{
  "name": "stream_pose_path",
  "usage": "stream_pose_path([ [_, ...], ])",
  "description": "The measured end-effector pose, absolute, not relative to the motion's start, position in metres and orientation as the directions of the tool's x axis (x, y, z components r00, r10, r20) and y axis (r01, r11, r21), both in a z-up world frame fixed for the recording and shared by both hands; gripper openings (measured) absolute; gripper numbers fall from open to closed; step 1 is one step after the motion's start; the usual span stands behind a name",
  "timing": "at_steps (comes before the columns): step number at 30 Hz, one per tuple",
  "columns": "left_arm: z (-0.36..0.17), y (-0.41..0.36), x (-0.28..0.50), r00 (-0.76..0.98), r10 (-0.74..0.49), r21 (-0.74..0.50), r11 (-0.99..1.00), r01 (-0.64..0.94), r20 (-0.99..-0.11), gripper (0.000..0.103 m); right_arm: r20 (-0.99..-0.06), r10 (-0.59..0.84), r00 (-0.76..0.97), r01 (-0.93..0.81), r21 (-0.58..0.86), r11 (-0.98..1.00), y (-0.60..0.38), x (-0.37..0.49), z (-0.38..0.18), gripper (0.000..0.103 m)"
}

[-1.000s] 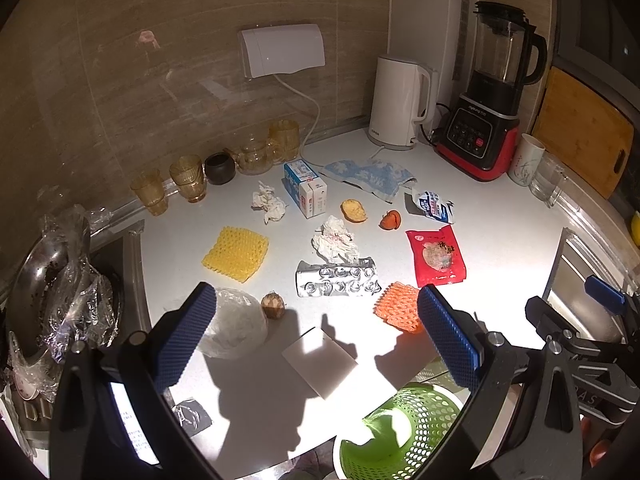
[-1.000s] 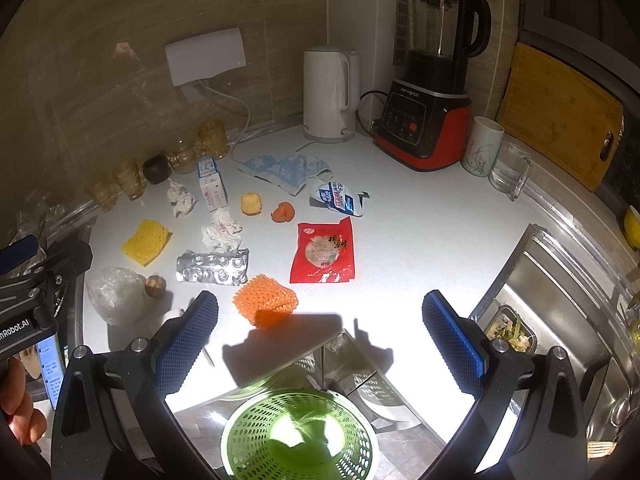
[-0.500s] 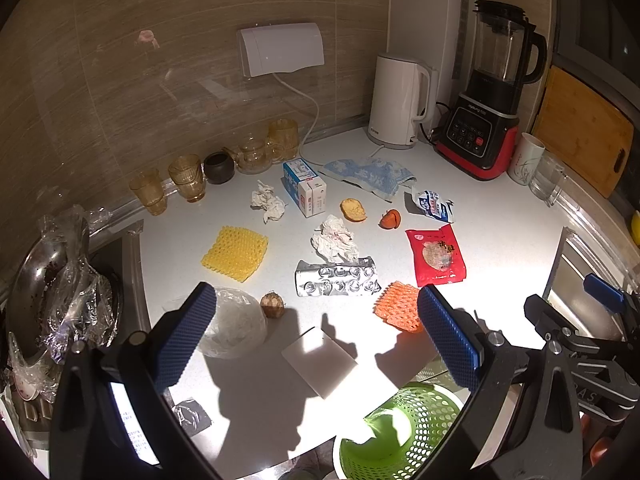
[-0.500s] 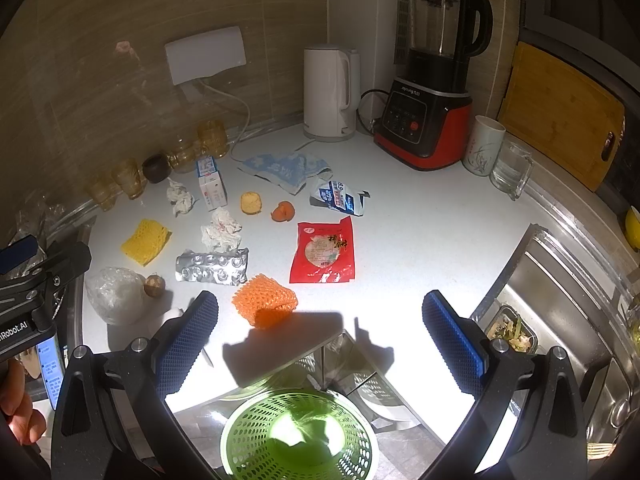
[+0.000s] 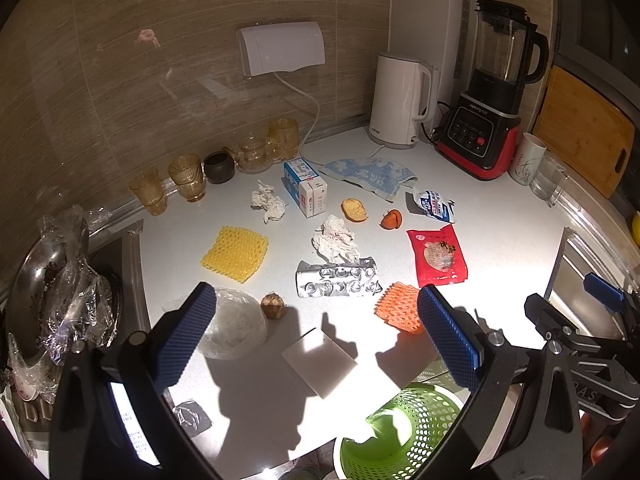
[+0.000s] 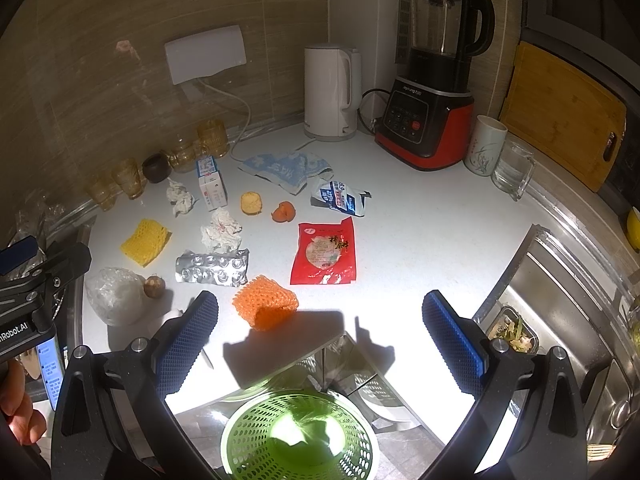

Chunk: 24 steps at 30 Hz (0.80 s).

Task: Collect trash

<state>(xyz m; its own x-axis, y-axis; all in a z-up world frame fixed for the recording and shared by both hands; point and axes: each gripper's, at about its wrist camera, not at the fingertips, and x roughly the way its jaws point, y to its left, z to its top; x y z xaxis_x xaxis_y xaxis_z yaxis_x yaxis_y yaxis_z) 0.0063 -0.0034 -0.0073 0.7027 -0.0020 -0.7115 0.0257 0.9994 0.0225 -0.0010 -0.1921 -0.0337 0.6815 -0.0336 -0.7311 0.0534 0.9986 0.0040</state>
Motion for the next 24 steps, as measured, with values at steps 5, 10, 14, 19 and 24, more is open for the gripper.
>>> stream_pose_path([
  [5, -0.007, -0.003, 0.007, 0.702, -0.003, 0.023, 0.999, 0.027, -0.712, 0.097, -0.732, -0.033, 0.68, 0.053, 0.005, 0.999, -0.192, -0.001, -0.034, 0.101],
  [10, -0.007, -0.003, 0.007, 0.702, -0.003, 0.022, 0.999, 0.026, -0.712, 0.097, -0.732, -0.034, 0.681, 0.054, 0.004, 0.999, -0.193, 0.0, -0.033, 0.101],
  [14, -0.007, -0.003, 0.007, 0.702, -0.002, 0.023, 0.999, 0.026, -0.712, 0.097, -0.734, -0.034, 0.679, 0.054, 0.004, 0.999, -0.193, 0.0, -0.034, 0.101],
  [19, -0.007, -0.004, 0.007, 0.704, -0.003, 0.023, 0.999, 0.028, -0.71, 0.097, -0.734, -0.031, 0.679, 0.054, 0.007, 0.999, -0.192, 0.0, -0.036, 0.101],
  [24, -0.015, 0.004, 0.006, 0.709, -0.025, 0.008, 0.999, 0.042, -0.705, 0.097, -0.729, -0.005, 0.684, 0.041, 0.031, 0.999, -0.19, 0.004, -0.045, 0.101],
])
